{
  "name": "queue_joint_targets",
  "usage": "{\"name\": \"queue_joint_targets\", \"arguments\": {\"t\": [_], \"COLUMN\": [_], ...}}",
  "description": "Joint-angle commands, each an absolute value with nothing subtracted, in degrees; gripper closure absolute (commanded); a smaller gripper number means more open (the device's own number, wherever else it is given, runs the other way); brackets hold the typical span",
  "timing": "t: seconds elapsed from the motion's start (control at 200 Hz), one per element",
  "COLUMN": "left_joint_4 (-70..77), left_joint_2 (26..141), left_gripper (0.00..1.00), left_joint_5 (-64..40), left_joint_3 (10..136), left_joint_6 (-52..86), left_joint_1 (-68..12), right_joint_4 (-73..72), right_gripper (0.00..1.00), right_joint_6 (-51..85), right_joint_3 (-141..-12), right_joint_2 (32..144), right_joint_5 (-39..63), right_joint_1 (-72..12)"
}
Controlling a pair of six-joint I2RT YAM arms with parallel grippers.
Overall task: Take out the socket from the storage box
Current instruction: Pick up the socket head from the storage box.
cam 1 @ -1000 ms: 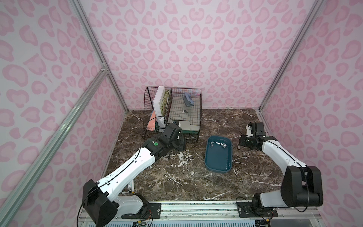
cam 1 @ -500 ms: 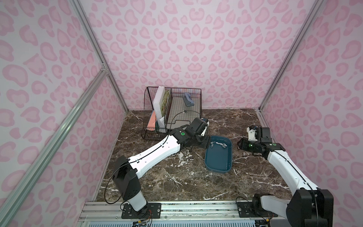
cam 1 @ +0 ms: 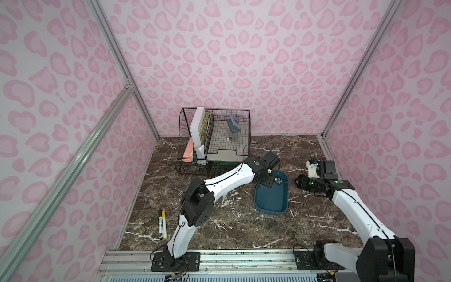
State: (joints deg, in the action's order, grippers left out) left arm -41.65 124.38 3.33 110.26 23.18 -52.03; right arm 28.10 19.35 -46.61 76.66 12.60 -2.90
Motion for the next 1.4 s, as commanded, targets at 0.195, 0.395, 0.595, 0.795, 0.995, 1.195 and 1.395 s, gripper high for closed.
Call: {"name": "queue_joint_targets", "arguments": {"t": [0.195, 0.395, 0.595, 0.795, 0.995, 1.195, 1.395], "left_joint_4": [-44.3, -45.6, -45.4, -45.7, -45.2, -45.4, -44.5], "left_joint_2": [133.0, 137.3, 139.6, 142.1, 142.9, 143.4, 144.4], "left_gripper": [0.53, 0.55, 0.58, 0.61, 0.61, 0.61, 0.61], "left_joint_5": [10.0, 11.8, 14.2, 15.1, 15.6, 16.0, 14.5], "left_joint_3": [117.4, 122.0, 124.2, 126.7, 127.2, 127.2, 127.3], "left_joint_6": [20.3, 20.1, 20.9, 21.2, 21.5, 21.7, 22.3], "left_joint_1": [-52.0, -52.3, -52.5, -52.6, -52.6, -52.8, -53.0], "right_joint_4": [26.9, 26.7, 26.5, 26.6, 26.7, 26.6, 26.8], "right_gripper": [0.47, 0.47, 0.47, 0.48, 0.48, 0.48, 0.48], "right_joint_6": [19.7, 19.3, 19.3, 19.5, 19.3, 19.2, 19.1], "right_joint_3": [-46.1, -46.0, -46.0, -45.9, -45.9, -45.9, -46.0], "right_joint_2": [77.0, 78.0, 77.7, 77.9, 77.7, 77.6, 77.6], "right_joint_5": [11.5, 9.9, 10.0, 9.8, 9.9, 10.0, 10.0], "right_joint_1": [-2.9, -2.9, -2.8, -2.8, -2.8, -2.8, -2.9]}}
